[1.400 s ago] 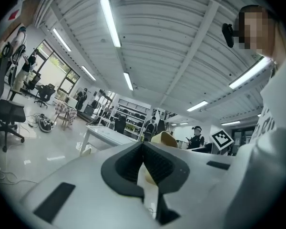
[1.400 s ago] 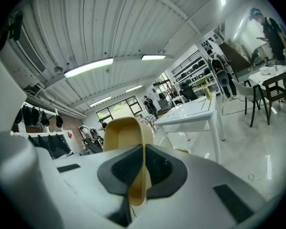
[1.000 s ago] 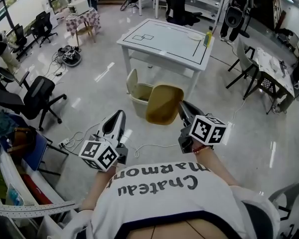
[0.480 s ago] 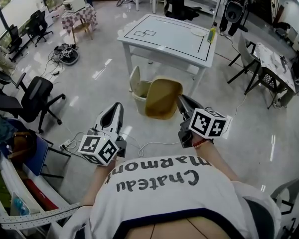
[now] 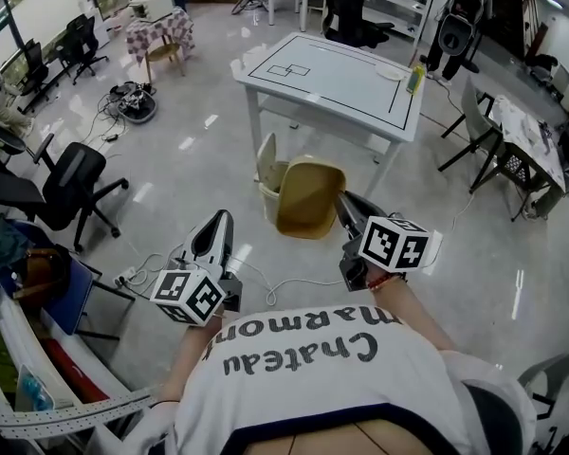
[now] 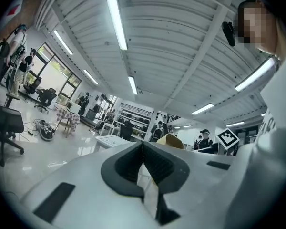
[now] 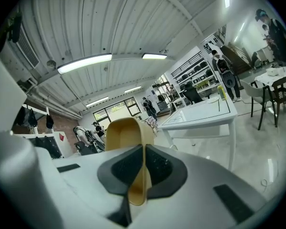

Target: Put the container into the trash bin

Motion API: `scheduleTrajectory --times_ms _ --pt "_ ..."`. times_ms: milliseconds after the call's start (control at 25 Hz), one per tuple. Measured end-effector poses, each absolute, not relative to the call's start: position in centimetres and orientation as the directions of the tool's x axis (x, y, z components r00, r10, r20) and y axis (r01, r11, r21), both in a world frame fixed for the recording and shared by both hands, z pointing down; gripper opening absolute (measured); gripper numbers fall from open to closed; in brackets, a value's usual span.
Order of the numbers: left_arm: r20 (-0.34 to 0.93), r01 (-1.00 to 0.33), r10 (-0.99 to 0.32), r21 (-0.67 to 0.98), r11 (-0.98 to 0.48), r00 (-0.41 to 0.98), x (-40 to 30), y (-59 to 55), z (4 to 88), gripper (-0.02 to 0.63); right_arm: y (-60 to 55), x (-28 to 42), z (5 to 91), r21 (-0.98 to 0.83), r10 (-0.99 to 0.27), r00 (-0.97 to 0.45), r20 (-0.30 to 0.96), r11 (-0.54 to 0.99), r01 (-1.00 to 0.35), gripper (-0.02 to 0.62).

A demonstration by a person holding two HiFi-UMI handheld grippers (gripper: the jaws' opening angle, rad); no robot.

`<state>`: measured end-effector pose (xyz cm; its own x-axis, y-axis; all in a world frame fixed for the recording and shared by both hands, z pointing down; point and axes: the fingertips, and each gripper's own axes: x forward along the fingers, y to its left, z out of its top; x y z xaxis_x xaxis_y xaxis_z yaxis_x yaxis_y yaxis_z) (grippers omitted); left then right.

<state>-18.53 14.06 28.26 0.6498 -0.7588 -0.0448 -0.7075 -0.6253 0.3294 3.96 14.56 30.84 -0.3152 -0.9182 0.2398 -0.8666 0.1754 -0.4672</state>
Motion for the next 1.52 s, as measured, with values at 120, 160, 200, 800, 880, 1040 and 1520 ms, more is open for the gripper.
scheduleTrajectory --times_ms 120,160,200,800,880,1040,1520 --pt "-0.056 -0.703 -0.76 0.342 -0.624 0.647 -19.1 13.6 28.3 0.025 14.0 3.5 30.9 -0.44 -0.917 -0.307 0.253 0.173 -0.881 0.037" --pt "-0.059 -0.702 -0.761 0.348 -0.622 0.646 -19.3 13.4 28.3 0.025 13.9 3.3 30.9 -0.421 -0.916 -0.305 0.259 0.177 -0.889 0.037" --pt "-0.06 -0.701 -0.763 0.354 -0.619 0.644 -19.4 13.2 28.5 0.025 13.8 3.1 31.0 -0.402 -0.915 -0.304 0.265 0.181 -0.898 0.037" --pt "0.043 -0.695 -0.752 0.421 -0.583 0.657 -19.2 11.0 33.0 0.025 11.4 2.5 34.8 -0.383 -0.886 -0.292 0.36 0.145 -0.912 0.037" --pt "0.048 -0.696 -0.754 0.425 -0.579 0.655 -19.1 10.2 33.1 0.025 10.5 2.9 35.1 -0.433 -0.886 -0.294 0.359 0.121 -0.893 0.037" --pt "0.041 -0.707 -0.768 0.422 -0.567 0.64 -19.1 8.3 32.8 0.025 8.6 3.7 35.5 -0.545 -0.881 -0.318 0.35 0.084 -0.834 0.037" --pt "0.009 -0.71 -0.777 0.413 -0.57 0.629 -15.4 -0.6 31.4 0.025 -0.8 6.4 34.3 -0.431 -0.882 -0.332 0.336 0.17 -0.886 0.037"
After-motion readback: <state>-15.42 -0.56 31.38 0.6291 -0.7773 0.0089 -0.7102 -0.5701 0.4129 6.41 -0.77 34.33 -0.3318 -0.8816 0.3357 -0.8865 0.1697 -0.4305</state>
